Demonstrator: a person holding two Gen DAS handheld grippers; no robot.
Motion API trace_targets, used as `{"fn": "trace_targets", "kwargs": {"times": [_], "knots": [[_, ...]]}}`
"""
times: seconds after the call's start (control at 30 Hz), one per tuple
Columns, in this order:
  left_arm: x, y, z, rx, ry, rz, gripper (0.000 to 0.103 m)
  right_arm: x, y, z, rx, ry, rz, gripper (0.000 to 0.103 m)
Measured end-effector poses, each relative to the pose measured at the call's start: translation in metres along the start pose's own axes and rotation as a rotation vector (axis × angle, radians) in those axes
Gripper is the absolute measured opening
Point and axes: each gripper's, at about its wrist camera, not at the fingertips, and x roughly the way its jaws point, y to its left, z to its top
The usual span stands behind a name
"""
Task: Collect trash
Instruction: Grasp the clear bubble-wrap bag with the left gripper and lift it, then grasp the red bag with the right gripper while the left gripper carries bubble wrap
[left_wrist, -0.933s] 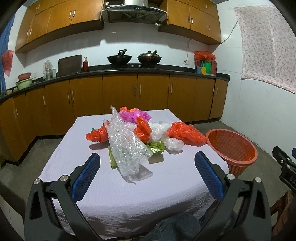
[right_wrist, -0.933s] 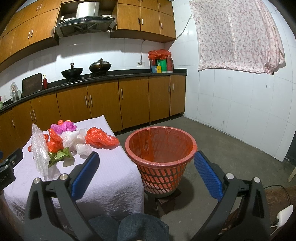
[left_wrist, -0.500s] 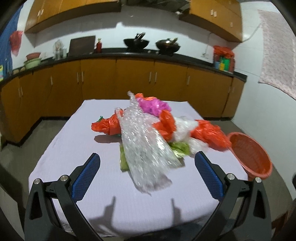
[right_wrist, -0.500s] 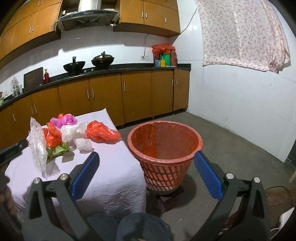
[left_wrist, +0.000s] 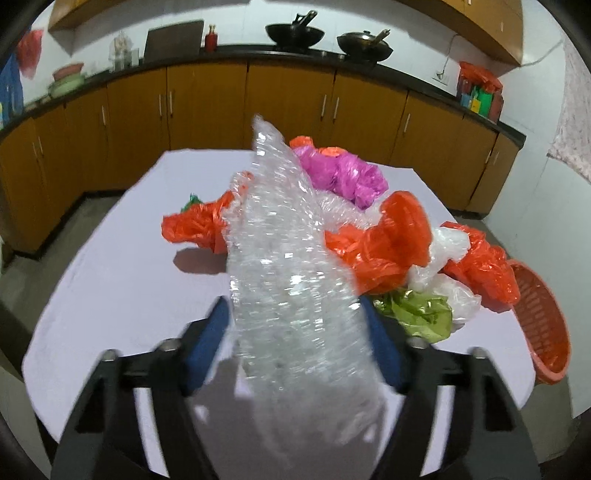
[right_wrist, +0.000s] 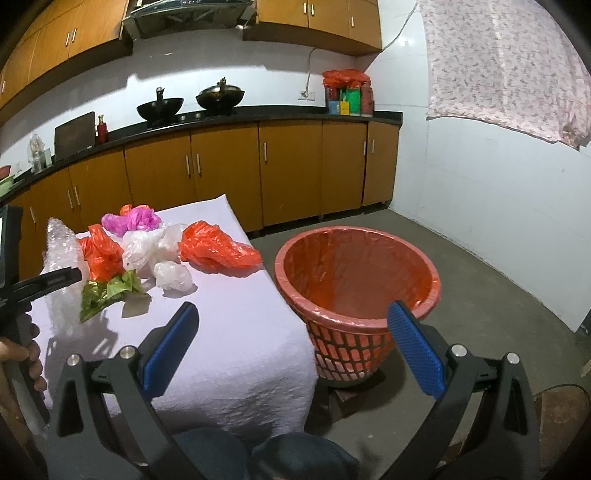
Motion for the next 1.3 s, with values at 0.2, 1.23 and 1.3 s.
{"fn": "trace_targets", "kwargs": {"times": [0.2, 1.23, 1.3], "knots": [[-0.008, 0.024, 0.002, -0.021, -0.04, -0.045, 0.029, 0.017, 0.016, 0.007, -0.022, 0.011, 0.032, 0.099], [-0.014, 0.089, 0.028, -0.079, -0.133, -0.011, 0.024, 0.216, 0.098, 0.064, -0.205, 0.169, 0.162, 0.098], [-0.012, 0.087, 0.03, -0.071, -0.134, -0.014, 0.024, 0.225, 0.101, 0.064, -0.219, 0.197, 0.171, 0.084]]}}
